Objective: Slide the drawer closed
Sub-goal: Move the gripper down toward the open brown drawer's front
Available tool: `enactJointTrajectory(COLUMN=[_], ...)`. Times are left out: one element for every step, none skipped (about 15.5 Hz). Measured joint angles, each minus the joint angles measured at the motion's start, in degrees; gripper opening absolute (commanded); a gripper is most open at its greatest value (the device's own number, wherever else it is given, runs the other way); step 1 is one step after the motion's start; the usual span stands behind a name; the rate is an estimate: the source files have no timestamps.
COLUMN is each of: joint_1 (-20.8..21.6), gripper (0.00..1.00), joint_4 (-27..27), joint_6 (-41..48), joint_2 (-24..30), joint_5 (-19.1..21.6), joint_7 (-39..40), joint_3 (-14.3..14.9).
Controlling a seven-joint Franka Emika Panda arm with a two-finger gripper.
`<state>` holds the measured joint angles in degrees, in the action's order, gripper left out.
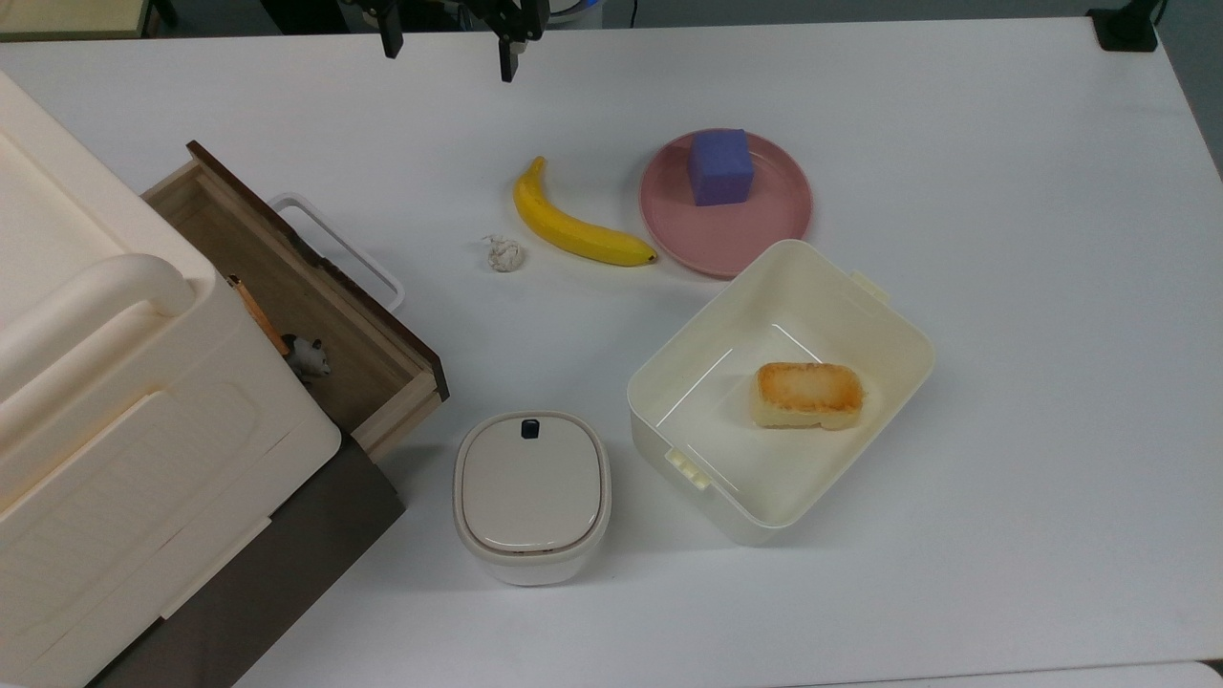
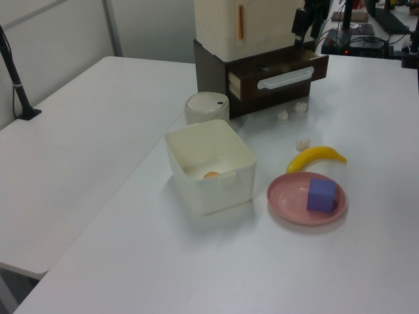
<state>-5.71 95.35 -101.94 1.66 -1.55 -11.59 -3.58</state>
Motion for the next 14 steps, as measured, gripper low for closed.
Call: enactJointTrajectory(joint_1=[0.0, 0.19, 0.75, 1.39, 1.88, 2.21, 2.3, 2.29, 2.27, 2.23, 2.15, 2.0, 1.85, 1.67], gripper=[1.0, 1.0, 1.0, 1.0, 1.0, 1.0, 1.0, 1.0, 1.0, 1.0, 1.0, 1.0, 1.0, 0.96], joint_4=[0.0, 0.03, 0.08, 0.1, 0.11, 0.15, 0.18, 0.19, 0.19, 0.19, 0.19, 0.2, 0.2, 0.24], joint_6=[0.0, 0.0, 0.0, 0.0, 0.0, 0.05, 0.34, 1.03, 1.86, 2.59, 3.14, 3.65, 4.2, 4.79], joint_2=[0.0, -0.04, -0.18, -0.35, -0.51, -0.63, -0.7, -0.74, -0.76, -0.78, -0.8, -0.82, -0.86, -0.93], joint_5=[0.0, -0.35, -1.21, -1.79, -2.08, -2.14, -2.14, -2.14, -2.14, -2.14, -2.08, -1.62, -0.96, -0.54], joint_7=[0.0, -2.74, -6.1, -8.38, -9.78, -10.45, -10.69, -10.85, -11.04, -11.1, -11.1, -11.1, -11.04, -11.03], joint_3=[0.0, -0.01, -0.04, -0.13, -0.21, -0.24, -0.26, -0.26, -0.26, -0.26, -0.26, -0.26, -0.24, -0.24])
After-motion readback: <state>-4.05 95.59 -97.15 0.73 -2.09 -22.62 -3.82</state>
